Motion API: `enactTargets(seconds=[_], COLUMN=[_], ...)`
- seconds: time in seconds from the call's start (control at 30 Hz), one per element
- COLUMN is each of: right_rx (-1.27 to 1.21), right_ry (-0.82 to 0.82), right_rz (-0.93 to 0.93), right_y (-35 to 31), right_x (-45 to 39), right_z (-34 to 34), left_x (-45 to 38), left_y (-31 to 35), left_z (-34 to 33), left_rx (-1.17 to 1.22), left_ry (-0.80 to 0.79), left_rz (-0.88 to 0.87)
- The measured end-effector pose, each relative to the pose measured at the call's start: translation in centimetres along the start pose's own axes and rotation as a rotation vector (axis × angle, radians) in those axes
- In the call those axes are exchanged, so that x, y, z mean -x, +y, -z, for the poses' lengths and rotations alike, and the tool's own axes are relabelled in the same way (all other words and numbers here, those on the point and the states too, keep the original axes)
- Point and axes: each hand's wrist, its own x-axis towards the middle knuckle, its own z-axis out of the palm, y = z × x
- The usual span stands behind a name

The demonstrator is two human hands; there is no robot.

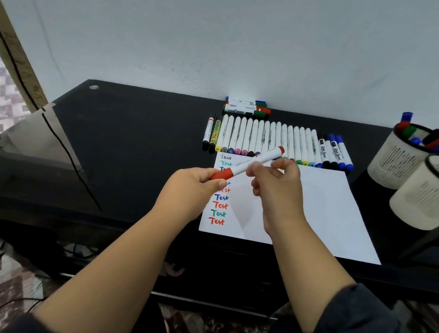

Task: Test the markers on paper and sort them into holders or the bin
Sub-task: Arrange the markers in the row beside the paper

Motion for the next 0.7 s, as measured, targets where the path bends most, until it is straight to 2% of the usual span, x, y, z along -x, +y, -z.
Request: enactTargets(seconds=[0.1,0.17,0.33,0.5,0.6,0.7], right_rx=[0.523,0.799,1.031,1.188,1.122,0.94], right_ry=[-0.077,-0.105,-0.037,0.027,0.132,0.215], right_rz=[0.385,0.579,0.899,0.826,0.758,0.669], right_y=[-0.7,-1.3,-3.6,-5.8,-6.9,-7.5], right_x=[0.2,0.0,-1.4,-3.9,-5.5,-7.1], right_z=[1.3,2.1,4.4,7.5,10.1,13.1], left_x=[0.1,0.1,-0.5,-1.9,-3.7,-6.3], left_y=[1.2,2.4,5.6,8.4,9.7,10.9], left_z=[0.0,0.0,-0.7,-2.5,-4.4,-7.1], left_rx=[-0.007,0.033,0.0,0.039,0.029,-0.047], left_ry=[-0.005,0.0,-0.04,-0.141,-0.197,-0.254], left_rz=[-0.014,-0.011,-0.119,-0.265,-0.294,-0.305])
